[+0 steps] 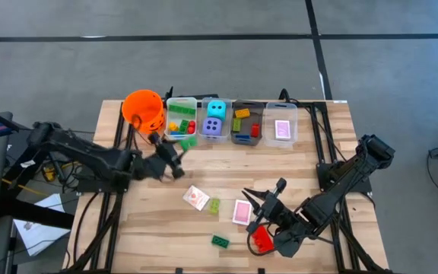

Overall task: Pick & Place Toys
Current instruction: Put the left green game piece into the white bin, then put the red game piece into the white bin

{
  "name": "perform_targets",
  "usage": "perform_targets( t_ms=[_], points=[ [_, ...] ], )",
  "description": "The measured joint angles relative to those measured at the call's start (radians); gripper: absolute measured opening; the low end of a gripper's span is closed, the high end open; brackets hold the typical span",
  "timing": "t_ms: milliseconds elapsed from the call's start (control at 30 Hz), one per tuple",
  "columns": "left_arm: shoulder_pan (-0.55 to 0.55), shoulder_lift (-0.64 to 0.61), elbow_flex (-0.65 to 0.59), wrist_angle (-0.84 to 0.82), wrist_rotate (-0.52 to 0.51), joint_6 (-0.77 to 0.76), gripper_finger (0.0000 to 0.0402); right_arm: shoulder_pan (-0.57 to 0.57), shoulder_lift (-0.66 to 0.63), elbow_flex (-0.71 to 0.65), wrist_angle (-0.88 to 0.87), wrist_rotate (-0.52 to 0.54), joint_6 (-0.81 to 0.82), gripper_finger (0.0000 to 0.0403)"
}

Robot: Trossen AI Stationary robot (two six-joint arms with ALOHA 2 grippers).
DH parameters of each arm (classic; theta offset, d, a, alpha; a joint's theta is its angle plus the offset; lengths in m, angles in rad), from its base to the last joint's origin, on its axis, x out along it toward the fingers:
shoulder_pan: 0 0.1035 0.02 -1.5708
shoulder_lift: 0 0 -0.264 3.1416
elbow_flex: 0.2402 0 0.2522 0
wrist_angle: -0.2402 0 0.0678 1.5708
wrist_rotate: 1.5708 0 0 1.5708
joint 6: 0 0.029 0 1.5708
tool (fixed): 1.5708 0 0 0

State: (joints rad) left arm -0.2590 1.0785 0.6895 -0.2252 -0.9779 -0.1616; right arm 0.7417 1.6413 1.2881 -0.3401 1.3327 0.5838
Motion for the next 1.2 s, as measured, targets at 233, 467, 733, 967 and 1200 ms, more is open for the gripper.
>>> perform_targets(
  t_ms=[233,467,733,967,1200],
  points=[
    [0.268,-0.113,-0.1,0.0,0.007,0.0,0.0173,-0.006,0.0,0.0,0.001,0.0,0.004,0.0035],
    [0.535,-0.126,-0.193,0.141,0.285,0.0,0.0177,-0.006,0.0,0.0,0.004,-0.001,0.003,0.0035],
    [0.677,-0.071,-0.246,0.359,0.384,-0.001,0.0208,-0.006,0.0,0.0,0.004,-0.001,0.003,0.0035],
    [0.68,-0.038,-0.246,0.38,0.431,-0.004,0.026,-0.006,0.0,0.0,0.003,-0.001,0.003,0.0035],
    [0.67,0.013,-0.246,0.381,0.707,-0.136,0.029,-0.018,0.0,0.0,0.0,-0.031,0.002,0.0035]
  ],
)
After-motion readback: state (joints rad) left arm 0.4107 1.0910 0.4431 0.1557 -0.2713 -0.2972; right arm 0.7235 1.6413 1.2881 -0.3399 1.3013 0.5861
